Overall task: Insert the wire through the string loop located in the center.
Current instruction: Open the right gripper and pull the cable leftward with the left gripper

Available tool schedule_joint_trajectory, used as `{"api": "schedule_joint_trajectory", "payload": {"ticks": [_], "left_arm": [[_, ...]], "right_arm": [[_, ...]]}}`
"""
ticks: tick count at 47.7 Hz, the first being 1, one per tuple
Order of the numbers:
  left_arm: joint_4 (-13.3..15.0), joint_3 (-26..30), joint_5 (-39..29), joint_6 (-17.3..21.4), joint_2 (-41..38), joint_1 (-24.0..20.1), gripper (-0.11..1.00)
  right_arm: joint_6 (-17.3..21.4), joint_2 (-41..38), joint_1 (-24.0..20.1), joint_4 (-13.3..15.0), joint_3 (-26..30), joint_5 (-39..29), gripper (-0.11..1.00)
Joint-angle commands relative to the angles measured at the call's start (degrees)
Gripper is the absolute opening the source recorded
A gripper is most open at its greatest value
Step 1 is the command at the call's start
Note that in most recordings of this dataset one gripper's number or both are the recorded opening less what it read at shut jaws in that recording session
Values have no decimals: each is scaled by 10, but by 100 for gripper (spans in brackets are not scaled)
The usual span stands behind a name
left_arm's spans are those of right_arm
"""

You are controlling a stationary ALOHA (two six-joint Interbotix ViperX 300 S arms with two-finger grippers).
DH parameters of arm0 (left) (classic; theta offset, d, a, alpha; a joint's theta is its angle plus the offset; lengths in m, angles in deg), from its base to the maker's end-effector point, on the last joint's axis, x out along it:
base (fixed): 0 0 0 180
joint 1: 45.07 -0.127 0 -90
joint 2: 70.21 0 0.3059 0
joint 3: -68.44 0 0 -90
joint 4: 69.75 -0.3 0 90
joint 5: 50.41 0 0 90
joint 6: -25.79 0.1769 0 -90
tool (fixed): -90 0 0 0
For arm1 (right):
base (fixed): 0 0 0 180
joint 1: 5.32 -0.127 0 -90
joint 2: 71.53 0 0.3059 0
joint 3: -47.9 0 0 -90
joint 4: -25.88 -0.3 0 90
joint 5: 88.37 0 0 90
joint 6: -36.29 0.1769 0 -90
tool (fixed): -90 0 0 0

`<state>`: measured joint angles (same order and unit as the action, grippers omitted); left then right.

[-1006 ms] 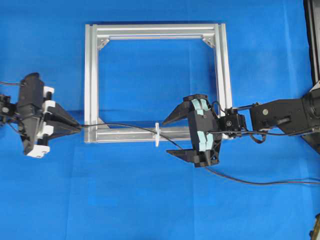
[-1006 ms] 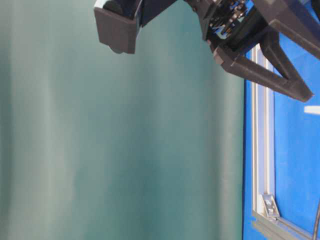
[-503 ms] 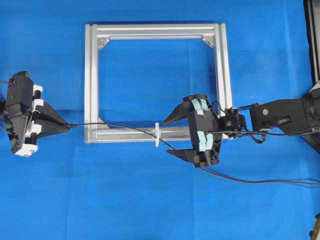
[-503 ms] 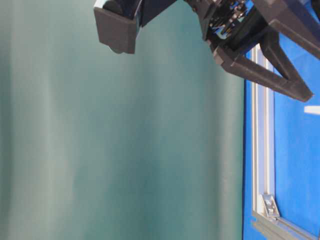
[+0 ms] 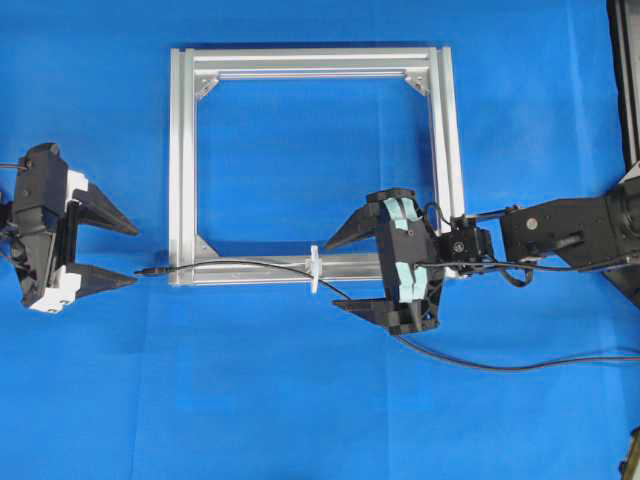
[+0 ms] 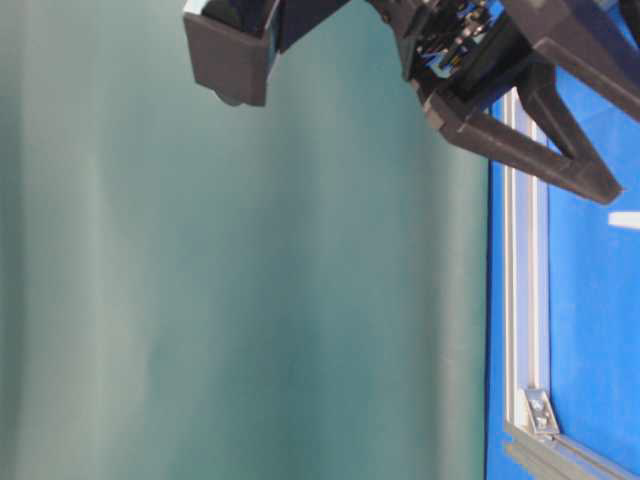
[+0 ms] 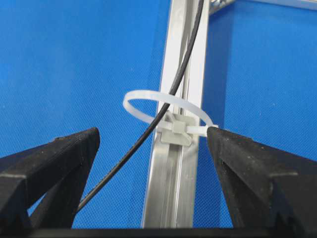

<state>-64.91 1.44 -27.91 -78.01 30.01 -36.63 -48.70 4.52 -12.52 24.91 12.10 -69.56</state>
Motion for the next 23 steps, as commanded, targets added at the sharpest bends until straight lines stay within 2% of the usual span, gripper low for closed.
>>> {"api": "schedule_joint_trajectory", "payload": {"ticks": [1, 5, 15, 23], "left_arm": [[0, 8, 0, 2, 3, -1, 87], [0, 7, 0, 1, 4, -2, 83], [0, 17, -4, 1, 14, -2, 83], [0, 42, -32, 2, 33, -3, 83]], "right_arm": [[1, 18, -2, -1, 4, 1, 94], [1, 20, -2, -2, 5, -4, 94], [1, 33, -3, -1, 10, -22, 94], [0, 64, -2, -1, 10, -46, 94]]}}
